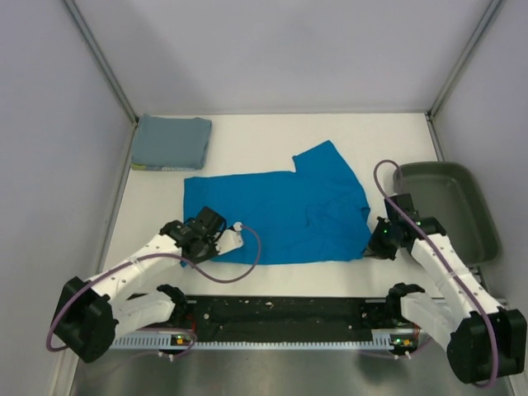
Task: Fold and stack the t-shirts
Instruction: Fold the flattened tshirt in 1/3 of the way, then grap the side of the flattened tshirt furthest away from the robot with both arms
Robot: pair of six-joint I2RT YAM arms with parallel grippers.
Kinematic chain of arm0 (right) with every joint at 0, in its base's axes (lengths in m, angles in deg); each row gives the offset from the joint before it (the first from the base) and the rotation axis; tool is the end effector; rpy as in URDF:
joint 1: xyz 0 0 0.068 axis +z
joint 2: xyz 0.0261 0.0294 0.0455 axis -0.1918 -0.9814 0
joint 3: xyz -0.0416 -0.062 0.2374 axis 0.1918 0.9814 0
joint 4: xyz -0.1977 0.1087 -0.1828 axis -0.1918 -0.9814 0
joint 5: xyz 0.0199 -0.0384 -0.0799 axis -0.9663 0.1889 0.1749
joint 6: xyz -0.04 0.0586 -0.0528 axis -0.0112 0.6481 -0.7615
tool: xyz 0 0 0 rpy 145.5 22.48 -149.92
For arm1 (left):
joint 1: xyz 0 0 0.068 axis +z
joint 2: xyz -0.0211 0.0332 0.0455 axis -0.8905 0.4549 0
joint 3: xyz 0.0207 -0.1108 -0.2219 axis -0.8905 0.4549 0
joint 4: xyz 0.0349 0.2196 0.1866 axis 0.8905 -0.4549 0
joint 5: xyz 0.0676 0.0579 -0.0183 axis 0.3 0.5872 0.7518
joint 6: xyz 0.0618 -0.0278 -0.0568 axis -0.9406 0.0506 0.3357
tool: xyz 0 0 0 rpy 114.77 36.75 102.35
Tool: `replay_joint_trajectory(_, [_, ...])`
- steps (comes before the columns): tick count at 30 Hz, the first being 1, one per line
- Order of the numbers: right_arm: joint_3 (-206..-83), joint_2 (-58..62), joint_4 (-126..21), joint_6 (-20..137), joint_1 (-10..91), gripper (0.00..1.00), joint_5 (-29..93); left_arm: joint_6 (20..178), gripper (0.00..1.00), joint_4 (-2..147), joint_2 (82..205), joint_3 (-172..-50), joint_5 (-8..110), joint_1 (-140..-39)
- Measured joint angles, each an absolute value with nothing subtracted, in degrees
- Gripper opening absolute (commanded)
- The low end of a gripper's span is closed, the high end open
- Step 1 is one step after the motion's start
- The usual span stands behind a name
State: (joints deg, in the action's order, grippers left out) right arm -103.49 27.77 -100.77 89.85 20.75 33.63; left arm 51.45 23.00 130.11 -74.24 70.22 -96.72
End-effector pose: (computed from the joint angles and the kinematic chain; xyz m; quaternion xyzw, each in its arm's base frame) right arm 0.2116 0.0440 0.1264 0.2322 0.9552 0.1164 0.1420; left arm 0.1929 -0.1113 0.1090 0.5545 0.8154 0.0963 0.1356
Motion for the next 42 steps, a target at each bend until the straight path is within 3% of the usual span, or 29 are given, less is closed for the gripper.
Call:
replay_joint_trajectory(6, [-107.1, 36.7, -111.4, 91.7, 22.5, 0.0, 32.5, 51.0, 0.01, 13.6, 127.8, -74.1, 67.9, -96.7])
replay_joint_trajectory(9, [-108.6, 38.4, -115.6, 92.0, 23.7, 0.09, 32.1, 50.2, 0.21, 10.4, 127.8, -74.0, 67.7, -96.7])
replay_joint_trajectory(11, [-109.1, 38.7, -118.2, 92.1, 24.4, 0.32, 32.1, 49.5, 0.39, 8.4, 127.8, -74.0, 67.5, -96.7])
replay_joint_trajectory(12, [-109.2, 38.8, -119.4, 92.1, 24.5, 0.38, 32.0, 49.1, 0.46, 7.3, 127.9, -74.0, 67.5, -96.7])
replay_joint_trajectory(15, [-110.1, 39.2, -123.0, 91.9, 24.6, 0.5, 32.2, 48.3, 0.5, 3.5, 127.9, -74.7, 67.2, -96.7])
replay_joint_trajectory(21, [-122.3, 36.7, -126.4, 88.9, 24.6, 0.52, 31.0, 46.2, 0.59, -1.0, 129.9, -88.5, 64.8, -91.9])
replay_joint_trajectory(26, [-138.0, 24.9, -119.6, 82.0, 24.6, 0.55, 31.3, 43.9, 0.57, 4.9, 138.6, -105.2, 60.8, -79.9])
replay_joint_trajectory(33, [-158.7, -4.3, -105.4, 69.1, 24.7, 0.57, 36.4, 43.6, 0.59, 11.4, 160.1, -121.9, 52.8, -61.7])
replay_joint_trajectory(42, [-183.7, -43.3, -99.9, 59.3, 24.7, 0.6, 39.5, 46.2, 0.62, 14.9, 178.6, -127.9, 48.8, -55.9])
